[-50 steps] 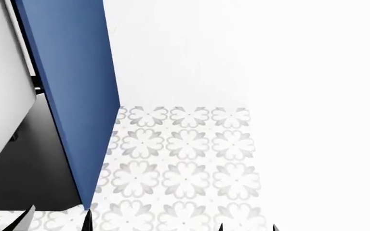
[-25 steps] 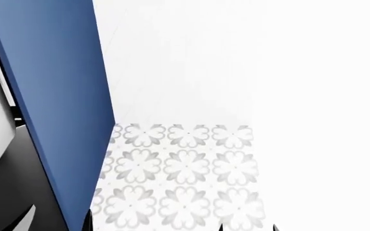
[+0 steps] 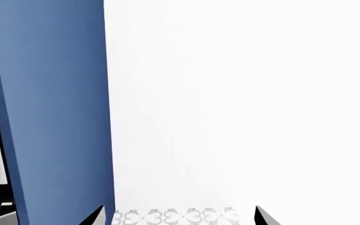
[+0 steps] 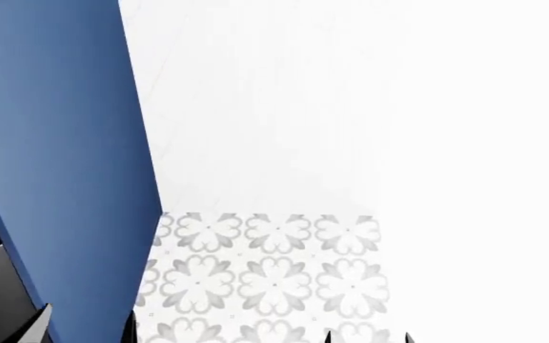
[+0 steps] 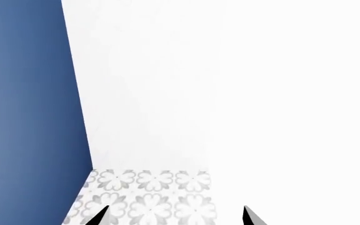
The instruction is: Close the fridge door
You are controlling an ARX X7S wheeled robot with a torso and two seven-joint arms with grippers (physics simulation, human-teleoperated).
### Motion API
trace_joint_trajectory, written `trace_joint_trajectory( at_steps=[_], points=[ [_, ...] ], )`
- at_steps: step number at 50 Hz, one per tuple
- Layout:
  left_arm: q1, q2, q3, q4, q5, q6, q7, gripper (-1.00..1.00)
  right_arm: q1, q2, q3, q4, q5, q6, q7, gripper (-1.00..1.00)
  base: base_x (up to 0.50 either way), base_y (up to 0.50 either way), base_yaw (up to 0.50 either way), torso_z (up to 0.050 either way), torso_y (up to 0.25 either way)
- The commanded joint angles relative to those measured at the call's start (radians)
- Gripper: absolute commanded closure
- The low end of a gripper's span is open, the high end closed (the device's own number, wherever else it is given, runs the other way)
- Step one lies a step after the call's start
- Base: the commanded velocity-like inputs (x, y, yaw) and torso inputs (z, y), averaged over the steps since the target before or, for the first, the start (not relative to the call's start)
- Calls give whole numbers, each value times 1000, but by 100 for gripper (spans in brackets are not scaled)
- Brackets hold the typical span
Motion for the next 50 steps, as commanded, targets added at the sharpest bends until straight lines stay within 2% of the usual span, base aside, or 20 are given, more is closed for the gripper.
trace_joint_trajectory(
  at_steps=[1,24,31,39,50],
  points=[
    [1,-6,4,3,-2,1,-4,-100,1,2,-3,-5,4,2,5,-100,500,-1,0,0,0],
    [0,-12,12,8,-6,2,-12,-100,-4,8,-13,-5,-1,-24,11,-100,492,-1,0,0,0],
    [0,-14,15,10,-7,0,-15,-100,-7,18,-25,-16,-6,-33,1,-100,0,31,0,0,0],
    [0,-14,19,8,-7,3,-17,-100,-5,21,-29,-17,-5,-20,6,-100,71,482,0,0,0],
    [-2,-14,24,6,-8,4,-21,-100,2,30,-45,-13,-27,-14,14,-100,10,62,0,0,1]
  ],
)
